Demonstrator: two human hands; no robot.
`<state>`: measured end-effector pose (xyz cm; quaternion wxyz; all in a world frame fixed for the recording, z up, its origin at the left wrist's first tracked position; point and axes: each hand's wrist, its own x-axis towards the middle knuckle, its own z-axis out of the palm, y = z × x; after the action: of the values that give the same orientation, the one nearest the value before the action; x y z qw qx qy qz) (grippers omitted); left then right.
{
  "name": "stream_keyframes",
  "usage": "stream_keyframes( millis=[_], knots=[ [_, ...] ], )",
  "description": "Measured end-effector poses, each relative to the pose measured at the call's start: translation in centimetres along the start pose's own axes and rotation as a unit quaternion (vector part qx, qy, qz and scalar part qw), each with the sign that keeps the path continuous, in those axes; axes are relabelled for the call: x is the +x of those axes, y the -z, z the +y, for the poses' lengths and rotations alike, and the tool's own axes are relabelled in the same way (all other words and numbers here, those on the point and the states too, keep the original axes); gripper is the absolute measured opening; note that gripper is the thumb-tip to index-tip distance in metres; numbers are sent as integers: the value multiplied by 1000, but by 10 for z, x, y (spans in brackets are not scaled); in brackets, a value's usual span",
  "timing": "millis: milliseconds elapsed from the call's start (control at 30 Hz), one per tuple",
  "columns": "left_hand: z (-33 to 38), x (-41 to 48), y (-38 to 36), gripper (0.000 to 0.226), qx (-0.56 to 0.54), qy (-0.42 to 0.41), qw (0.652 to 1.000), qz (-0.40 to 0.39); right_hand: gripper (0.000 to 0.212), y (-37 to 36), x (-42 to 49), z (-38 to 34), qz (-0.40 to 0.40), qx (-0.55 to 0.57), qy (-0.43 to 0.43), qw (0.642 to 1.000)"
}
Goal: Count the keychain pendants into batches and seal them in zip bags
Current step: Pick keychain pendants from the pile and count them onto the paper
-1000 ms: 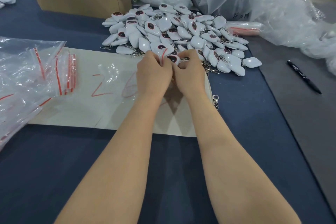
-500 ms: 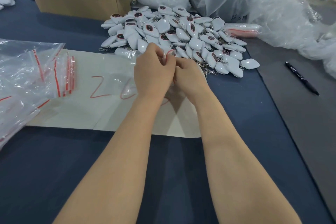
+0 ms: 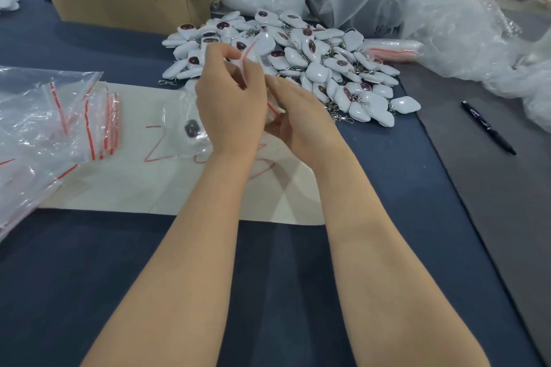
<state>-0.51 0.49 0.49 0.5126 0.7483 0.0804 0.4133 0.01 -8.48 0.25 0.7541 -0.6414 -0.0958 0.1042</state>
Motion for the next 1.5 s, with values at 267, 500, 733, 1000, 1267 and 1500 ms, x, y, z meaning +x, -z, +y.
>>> stream_keyframes(
  millis=[267, 500, 733, 1000, 1267, 1500],
  knots=[
    [-32, -23, -19, 25, 228, 15, 938, -260, 35, 42, 6, 20, 324, -503, 11, 801],
    [-32, -22, -20, 26, 213, 51, 943, -253, 60, 51, 11, 35, 273, -565, -107, 771],
    [-32, -20, -21, 27, 196, 72, 947, -245, 38, 44, 9, 20, 399, -302, 108, 859],
    [-35, -19, -24, 23, 212, 63, 943, -248, 12, 19, 14, 18, 205, 212, -6, 955],
    [-36, -19, -26, 22, 205, 60, 946, -242, 8, 22, 12, 16, 229, 143, 33, 962],
    [-36, -23, -28, 18, 214, 59, 948, -227, 9, 31, 14, 17, 235, 297, 3, 926]
  ],
)
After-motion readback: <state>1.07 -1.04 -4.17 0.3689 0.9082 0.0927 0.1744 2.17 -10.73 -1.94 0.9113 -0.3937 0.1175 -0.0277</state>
